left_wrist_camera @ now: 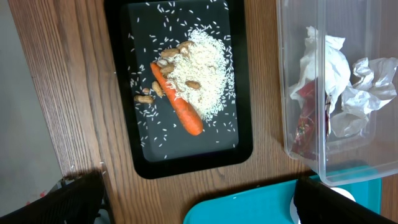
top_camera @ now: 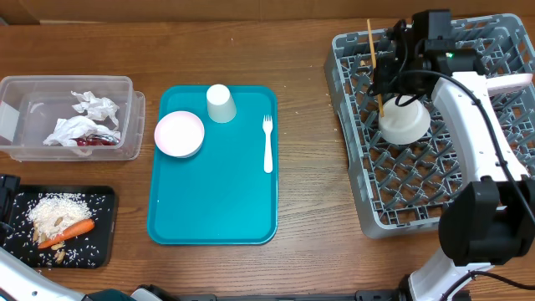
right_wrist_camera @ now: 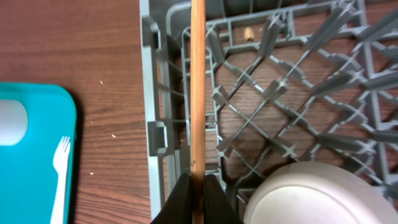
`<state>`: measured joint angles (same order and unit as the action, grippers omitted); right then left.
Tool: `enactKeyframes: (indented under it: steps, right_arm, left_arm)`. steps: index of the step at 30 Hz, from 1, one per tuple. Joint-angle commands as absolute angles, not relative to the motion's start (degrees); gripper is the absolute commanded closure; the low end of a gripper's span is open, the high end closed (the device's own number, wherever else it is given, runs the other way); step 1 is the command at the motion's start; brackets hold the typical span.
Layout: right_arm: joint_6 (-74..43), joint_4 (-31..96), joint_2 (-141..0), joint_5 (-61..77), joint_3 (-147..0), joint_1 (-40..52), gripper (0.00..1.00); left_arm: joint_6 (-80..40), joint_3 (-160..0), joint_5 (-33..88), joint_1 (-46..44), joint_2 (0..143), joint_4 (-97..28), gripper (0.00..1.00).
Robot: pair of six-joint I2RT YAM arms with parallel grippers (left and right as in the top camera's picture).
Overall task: Sort waste into correct bins and load items into the dishwasher
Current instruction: 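Carry the chopstick right over the grey dish rack, then drop the chopstick into the rack and open the right gripper, then move the right gripper back over the white fork on the tray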
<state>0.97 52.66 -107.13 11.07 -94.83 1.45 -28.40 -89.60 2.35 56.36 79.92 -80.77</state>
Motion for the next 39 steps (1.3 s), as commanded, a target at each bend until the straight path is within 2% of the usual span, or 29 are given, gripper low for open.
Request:
enactKeyframes:
  steps: [1, 7, 11, 13, 15, 25, 28, 31, 33, 36, 39]
  right_arm:
    - [3.57, 52.31, -108.84, 12.49, -93.58, 2.70, 0.96]
    - [5.85, 52.82, -112.05, 12.56, -93.58, 2.94, 0.96]
    - [5.82, 52.75, -112.36, 12.51, -93.58, 2.94, 0.76]
    - [5.80, 52.82, -112.36, 12.51, -93.58, 2.94, 0.57]
    - [5.54, 53.17, -112.29, 12.51, -93.78, 2.94, 0.53]
    - [-2.72, 62.54, -107.04, 14.59, -104.79, 5.98, 0.51]
    - [-4.82, 62.50, -105.84, 19.88, -104.79, 9.93, 0.51]
    - [-8.16, 60.99, -105.89, 19.00, -103.81, 16.32, 0.51]
    - [-15.05, 58.41, -106.08, 11.42, -102.35, 22.74, 0.48]
    - [-24.64, 57.12, -107.46, -2.35, -101.03, 29.89, 0.36]
    - [-30.74, 55.31, -109.73, -8.62, -98.76, 34.68, 0.35]
  left_arm:
    - [-28.75, -89.71, 2.59, 56.60, 79.40, -80.75, 0.00]
    - [-28.75, -89.71, 2.59, 56.60, 79.40, -80.75, 0.00]
    - [-28.75, -89.71, 2.59, 56.60, 79.42, -80.75, 0.00]
    - [-28.75, -89.71, 2.59, 56.60, 79.40, -80.75, 0.00]
    - [-28.75, -89.71, 2.59, 56.60, 79.40, -80.75, 0.00]
    - [-28.75, -89.71, 2.59, 56.60, 79.40, -80.75, 0.00]
    - [-28.75, -89.71, 2.59, 56.60, 79.40, -80.75, 0.00]
    - [-28.75, -89.71, 2.59, 56.60, 79.42, -80.75, 0.00]
    - [-28.75, -89.71, 2.59, 56.60, 79.40, -80.75, 0.00]
    - [-28.75, -89.71, 2.59, 56.60, 79.40, -80.75, 0.00]
    - [-28.75, -89.71, 2.59, 56.60, 79.40, -80.75, 0.00]
